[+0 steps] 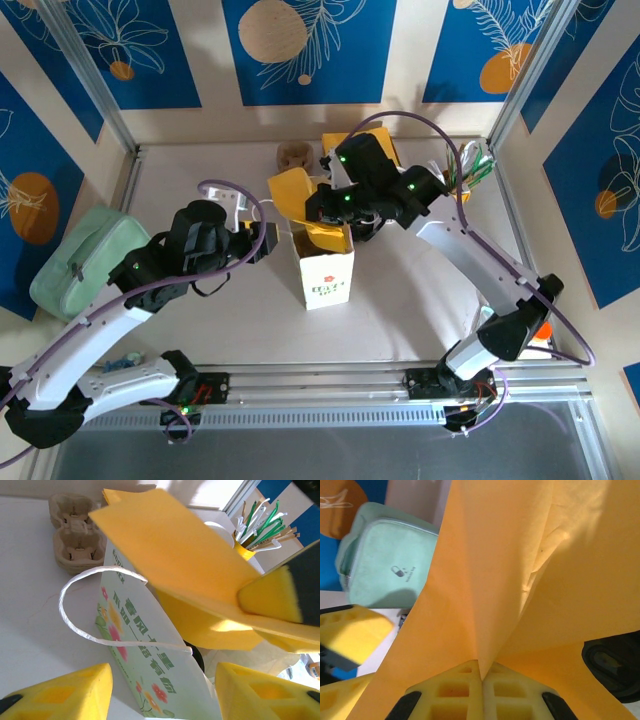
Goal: Pack the takeout coffee
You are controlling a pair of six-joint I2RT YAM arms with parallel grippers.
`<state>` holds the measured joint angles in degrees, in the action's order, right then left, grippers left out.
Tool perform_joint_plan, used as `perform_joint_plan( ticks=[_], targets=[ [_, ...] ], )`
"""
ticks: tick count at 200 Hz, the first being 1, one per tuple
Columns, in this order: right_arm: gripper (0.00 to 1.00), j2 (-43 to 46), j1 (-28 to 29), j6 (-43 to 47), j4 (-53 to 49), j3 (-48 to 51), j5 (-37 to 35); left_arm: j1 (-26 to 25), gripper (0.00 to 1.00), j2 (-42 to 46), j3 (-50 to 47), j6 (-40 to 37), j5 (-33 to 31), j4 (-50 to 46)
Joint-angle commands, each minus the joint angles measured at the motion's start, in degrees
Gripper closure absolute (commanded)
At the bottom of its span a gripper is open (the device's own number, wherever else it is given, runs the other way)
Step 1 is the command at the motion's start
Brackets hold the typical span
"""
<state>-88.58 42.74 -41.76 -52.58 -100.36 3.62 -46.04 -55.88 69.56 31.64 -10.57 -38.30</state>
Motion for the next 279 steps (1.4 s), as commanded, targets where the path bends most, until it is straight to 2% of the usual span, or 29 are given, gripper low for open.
perform_joint_plan(
  ticks=[1, 116, 161, 224, 279],
  targets=[
    [1.00, -1.5, 0.6, 1.8, -3.3, 0.0, -3.3, -0.4, 0.43, 0.5, -0.1, 0.3, 0.6, 1.5],
    [1.00, -7.0, 2.1, 3.4, -10.3, -2.6, -9.5, -0.4, 0.43, 0.4, -0.4, 0.4, 0.5, 1.4],
    [1.00, -11.6, 4.1, 5.2, -18.6, -8.0, -17.1, -0.4, 0.43, 0.7, -0.8, 0.6, 0.4, 1.4],
    [1.00, -12.8, 5.2, 6.1, -18.7, -8.1, -19.0, -0.4, 0.43, 0.8, -0.8, 0.8, 0.3, 1.3],
    [0.87, -12.6, 5.2, 6.0, -19.1, -10.1, -17.9, -0.4, 0.43, 0.9, -1.4, 0.8, -0.4, 1.4]
  ],
)
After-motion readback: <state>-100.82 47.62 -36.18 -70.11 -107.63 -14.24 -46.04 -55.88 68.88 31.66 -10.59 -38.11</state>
